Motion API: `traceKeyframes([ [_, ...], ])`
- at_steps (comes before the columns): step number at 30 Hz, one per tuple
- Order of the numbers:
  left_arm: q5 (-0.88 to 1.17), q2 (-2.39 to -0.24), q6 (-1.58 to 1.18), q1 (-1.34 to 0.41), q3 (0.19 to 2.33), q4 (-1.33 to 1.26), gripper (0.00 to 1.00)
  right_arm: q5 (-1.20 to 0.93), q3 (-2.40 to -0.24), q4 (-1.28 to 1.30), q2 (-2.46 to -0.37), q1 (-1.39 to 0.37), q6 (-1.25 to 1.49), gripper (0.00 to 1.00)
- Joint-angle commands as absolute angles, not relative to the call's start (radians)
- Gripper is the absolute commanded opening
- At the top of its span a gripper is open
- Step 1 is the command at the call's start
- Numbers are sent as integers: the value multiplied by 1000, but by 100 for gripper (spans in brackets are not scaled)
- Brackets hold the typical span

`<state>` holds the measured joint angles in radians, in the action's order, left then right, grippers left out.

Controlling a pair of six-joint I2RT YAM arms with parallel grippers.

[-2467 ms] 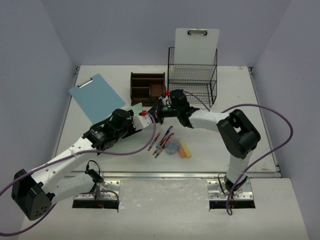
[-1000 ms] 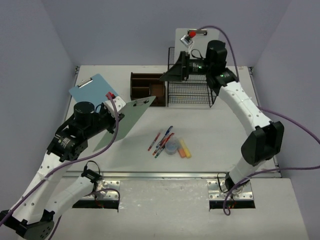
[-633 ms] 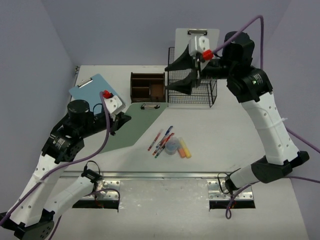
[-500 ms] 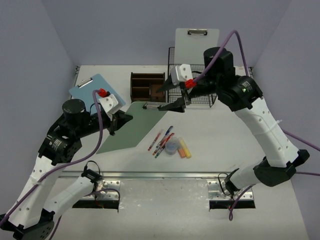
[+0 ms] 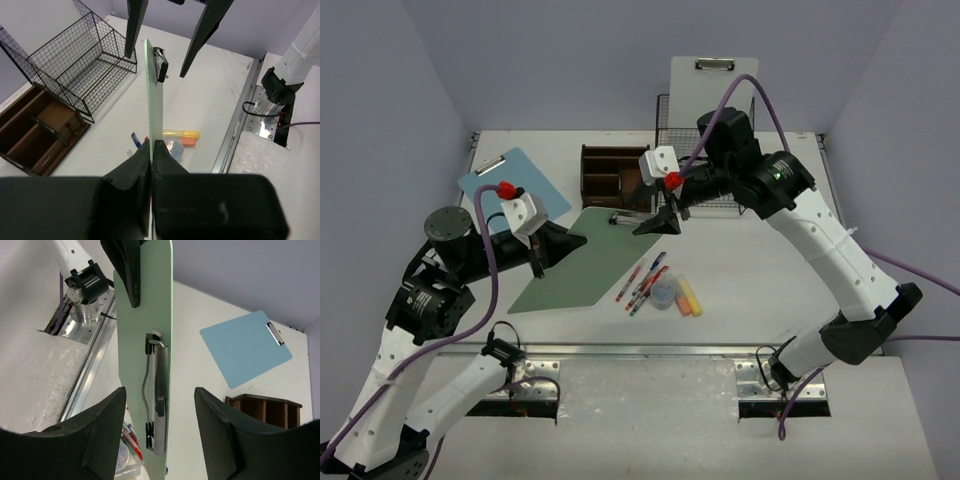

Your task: Organize the desk

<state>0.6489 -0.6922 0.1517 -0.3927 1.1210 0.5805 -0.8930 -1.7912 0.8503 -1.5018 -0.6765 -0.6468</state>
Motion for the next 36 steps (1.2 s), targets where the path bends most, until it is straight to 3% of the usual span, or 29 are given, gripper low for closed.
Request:
traceKeyframes([
  [1,683,-667,133,-382,1123,495,0,-933,-1798,801,-1530,-677,-604,54],
  [7,646,-654,125,-380,1113,482,0,-951,-1846,824,-1571,-677,-591,28],
  [11,595,-647,118,-381,1103,477,0,-954,-1894,868,-1582,-678,-597,4],
  [15,518,-637,106,-382,1066,471,11,-943,-1991,921,-1585,-678,-580,0],
  [16,456,-637,89,-380,1057,475,67,-926,-2022,941,-1585,-678,-577,0],
  [17,425,-635,77,-380,1054,476,67,-916,-2035,953,-1583,-678,-584,0],
  [18,397,-634,72,-380,1051,476,93,-903,-2048,970,-1582,-678,-596,0],
  [19,369,-628,69,-380,1049,472,99,-872,-2067,1004,-1576,-677,-619,0],
  [36,163,-591,117,-380,1234,373,100,-231,-2092,1226,-1391,-683,-1010,0],
])
